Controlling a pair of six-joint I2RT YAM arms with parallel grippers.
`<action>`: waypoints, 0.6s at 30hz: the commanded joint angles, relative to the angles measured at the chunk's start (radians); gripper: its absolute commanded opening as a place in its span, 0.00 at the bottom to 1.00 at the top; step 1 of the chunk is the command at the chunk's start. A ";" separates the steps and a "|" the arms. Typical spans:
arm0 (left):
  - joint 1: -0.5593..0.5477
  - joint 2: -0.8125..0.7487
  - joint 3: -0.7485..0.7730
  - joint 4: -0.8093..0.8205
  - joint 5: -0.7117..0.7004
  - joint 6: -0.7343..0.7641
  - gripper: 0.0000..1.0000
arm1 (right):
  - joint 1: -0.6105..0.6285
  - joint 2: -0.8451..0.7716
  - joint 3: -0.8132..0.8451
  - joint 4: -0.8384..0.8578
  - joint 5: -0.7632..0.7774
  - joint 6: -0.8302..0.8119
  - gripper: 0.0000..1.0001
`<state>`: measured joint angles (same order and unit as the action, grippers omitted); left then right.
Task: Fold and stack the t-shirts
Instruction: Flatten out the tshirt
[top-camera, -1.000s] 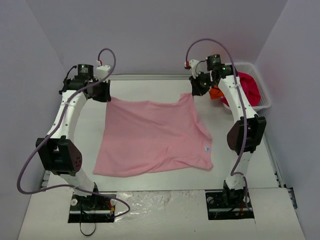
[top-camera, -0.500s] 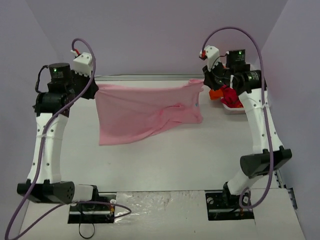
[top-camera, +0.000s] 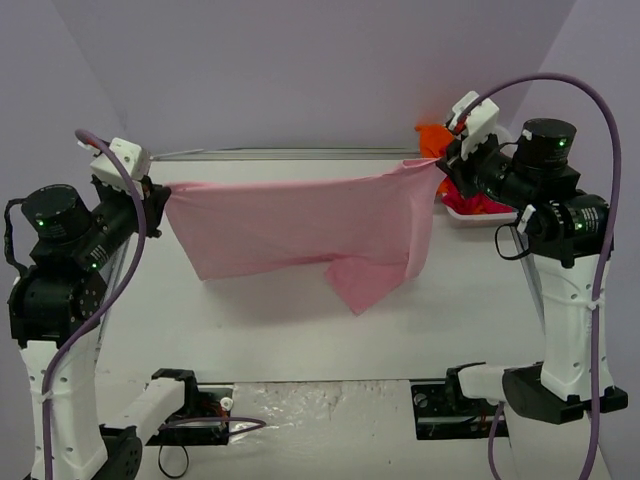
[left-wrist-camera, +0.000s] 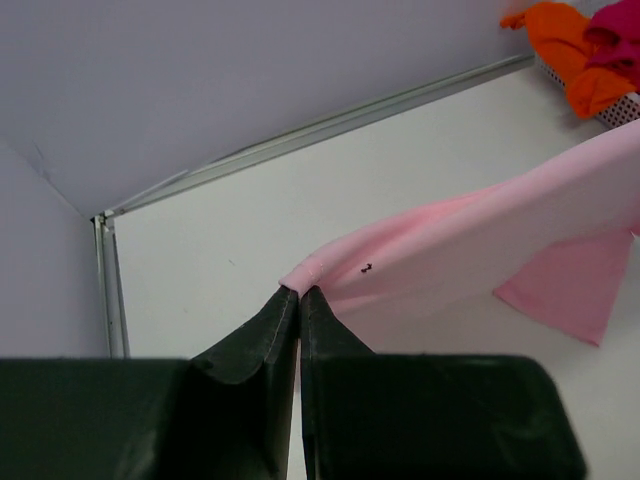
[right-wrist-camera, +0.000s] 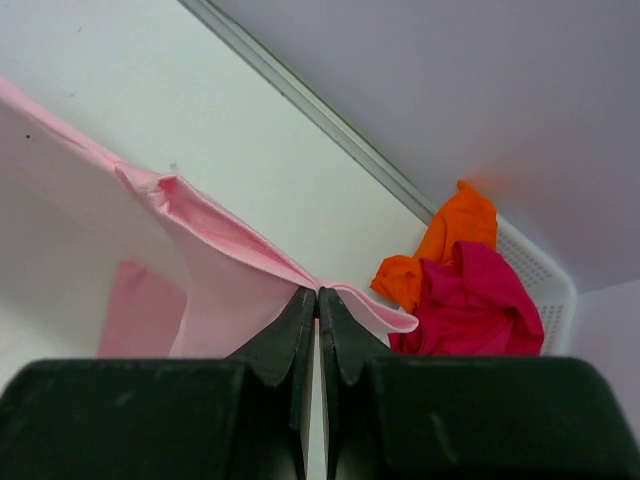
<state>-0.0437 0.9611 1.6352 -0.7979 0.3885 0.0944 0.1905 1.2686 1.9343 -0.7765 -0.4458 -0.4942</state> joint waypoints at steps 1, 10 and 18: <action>0.007 0.037 0.089 0.034 -0.056 -0.004 0.02 | 0.000 0.055 0.086 0.025 0.048 0.023 0.00; 0.007 0.178 0.140 0.126 -0.122 -0.019 0.02 | 0.000 0.238 0.186 0.124 0.131 0.045 0.00; 0.005 0.362 0.048 0.278 -0.163 -0.042 0.02 | 0.000 0.486 0.199 0.243 0.209 0.062 0.00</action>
<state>-0.0437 1.2812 1.6943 -0.6193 0.2802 0.0742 0.1913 1.6894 2.1033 -0.6239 -0.3115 -0.4545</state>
